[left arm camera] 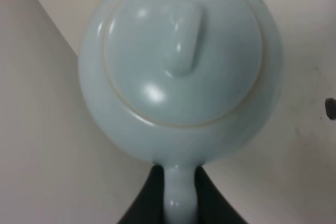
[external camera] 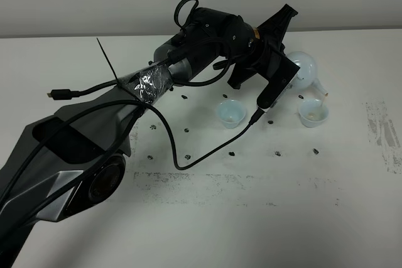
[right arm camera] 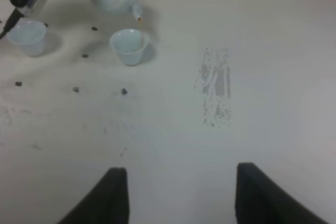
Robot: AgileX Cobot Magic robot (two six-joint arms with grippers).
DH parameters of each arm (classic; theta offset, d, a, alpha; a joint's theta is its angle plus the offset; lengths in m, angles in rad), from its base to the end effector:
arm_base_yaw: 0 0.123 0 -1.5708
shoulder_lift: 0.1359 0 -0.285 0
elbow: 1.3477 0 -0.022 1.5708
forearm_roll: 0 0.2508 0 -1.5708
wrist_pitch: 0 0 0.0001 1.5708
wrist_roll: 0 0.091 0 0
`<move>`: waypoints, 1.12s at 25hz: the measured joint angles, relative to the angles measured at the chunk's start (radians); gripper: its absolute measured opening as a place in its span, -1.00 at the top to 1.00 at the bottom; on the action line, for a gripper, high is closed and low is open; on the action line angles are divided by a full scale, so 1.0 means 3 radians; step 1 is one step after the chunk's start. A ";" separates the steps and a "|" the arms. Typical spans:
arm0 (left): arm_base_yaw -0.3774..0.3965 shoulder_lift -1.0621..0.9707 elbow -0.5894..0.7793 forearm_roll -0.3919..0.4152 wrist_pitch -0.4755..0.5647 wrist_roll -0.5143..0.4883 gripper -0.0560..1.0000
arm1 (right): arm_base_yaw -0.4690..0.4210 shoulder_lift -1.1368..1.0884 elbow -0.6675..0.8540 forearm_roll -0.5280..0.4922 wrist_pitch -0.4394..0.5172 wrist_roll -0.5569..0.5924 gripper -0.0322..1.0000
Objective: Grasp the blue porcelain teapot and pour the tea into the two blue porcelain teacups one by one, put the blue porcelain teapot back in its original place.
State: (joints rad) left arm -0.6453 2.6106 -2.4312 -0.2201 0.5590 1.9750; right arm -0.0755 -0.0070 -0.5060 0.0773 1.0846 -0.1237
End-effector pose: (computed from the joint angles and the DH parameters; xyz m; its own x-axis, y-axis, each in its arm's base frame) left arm 0.4628 -0.3616 0.1774 0.7585 0.6432 0.1049 0.3217 -0.5096 0.7980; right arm -0.0073 0.0068 0.2772 -0.4628 -0.0525 -0.8849 -0.0256 0.9986 -0.0458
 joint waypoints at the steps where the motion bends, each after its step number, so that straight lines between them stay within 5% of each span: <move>1: 0.0000 0.0000 0.0000 0.0000 0.0000 0.0000 0.83 | 0.0000 0.0000 0.0000 0.0000 0.0000 0.0000 0.01; 28: 0.0000 0.0000 0.0000 0.0184 0.0086 0.0383 0.83 | 0.0000 0.0000 0.0000 0.0000 0.0000 0.0000 0.01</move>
State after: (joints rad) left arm -0.6453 2.6106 -2.4312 -0.1648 0.5847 2.0898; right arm -0.0755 -0.0070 -0.5060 0.0773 1.0846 -0.1237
